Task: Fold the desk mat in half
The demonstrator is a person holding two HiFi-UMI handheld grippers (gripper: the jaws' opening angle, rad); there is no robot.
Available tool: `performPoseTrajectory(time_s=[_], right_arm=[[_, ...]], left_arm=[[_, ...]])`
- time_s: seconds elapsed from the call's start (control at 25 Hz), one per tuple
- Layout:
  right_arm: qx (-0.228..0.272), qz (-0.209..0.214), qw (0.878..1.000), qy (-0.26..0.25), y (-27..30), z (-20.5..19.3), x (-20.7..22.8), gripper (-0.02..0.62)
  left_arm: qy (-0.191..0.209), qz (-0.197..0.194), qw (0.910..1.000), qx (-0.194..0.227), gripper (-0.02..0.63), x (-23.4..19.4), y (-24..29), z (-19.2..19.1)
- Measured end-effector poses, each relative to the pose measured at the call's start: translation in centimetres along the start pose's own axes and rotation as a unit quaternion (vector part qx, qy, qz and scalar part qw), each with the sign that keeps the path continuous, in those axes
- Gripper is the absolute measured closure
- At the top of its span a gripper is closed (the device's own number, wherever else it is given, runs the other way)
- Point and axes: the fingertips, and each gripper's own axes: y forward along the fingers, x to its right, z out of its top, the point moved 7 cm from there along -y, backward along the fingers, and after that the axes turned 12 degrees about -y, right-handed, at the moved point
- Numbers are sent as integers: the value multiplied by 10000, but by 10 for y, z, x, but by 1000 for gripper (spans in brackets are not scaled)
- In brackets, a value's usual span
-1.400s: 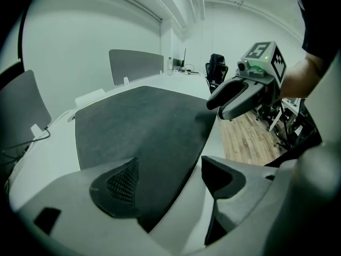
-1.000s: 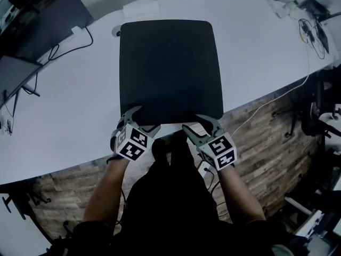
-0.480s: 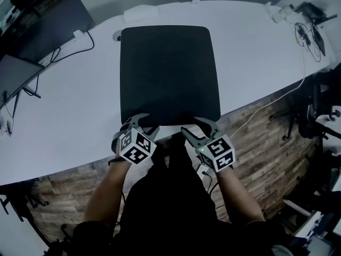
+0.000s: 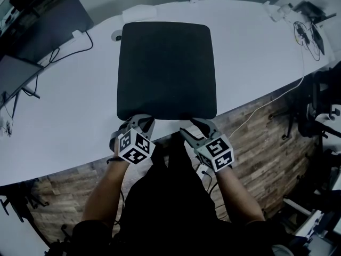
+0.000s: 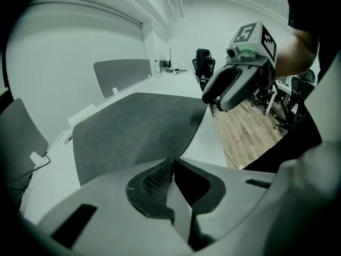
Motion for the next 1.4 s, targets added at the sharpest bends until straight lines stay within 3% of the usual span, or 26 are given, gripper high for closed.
performPoseTrajectory(time_s=[0.28, 0.6, 0.88, 1.12, 1.24, 1.4], right_arm=[[-37, -61, 9999, -141, 2, 1, 6, 394], [-661, -149, 9932, -946, 24, -13, 26, 377], [-966, -24, 9843, -1479, 37, -18, 30, 411], [-921, 77, 9843, -1504, 35, -18, 32, 474], [-904, 179, 9841, -1518, 36, -18, 24, 581], [-866, 26, 9853, -1472, 36, -18, 21, 592]], left_arm=[[-7, 178, 9996, 211, 588, -9, -10, 15], [-65, 292, 9991, 310, 588, -20, -13, 33], [-229, 649, 9969, 369, 600, -47, -13, 40], [-277, 447, 9980, 340, 595, -42, -16, 34], [-301, 259, 9990, 209, 504, -31, -14, 22], [-273, 102, 9996, 43, 449, -19, -11, 9]])
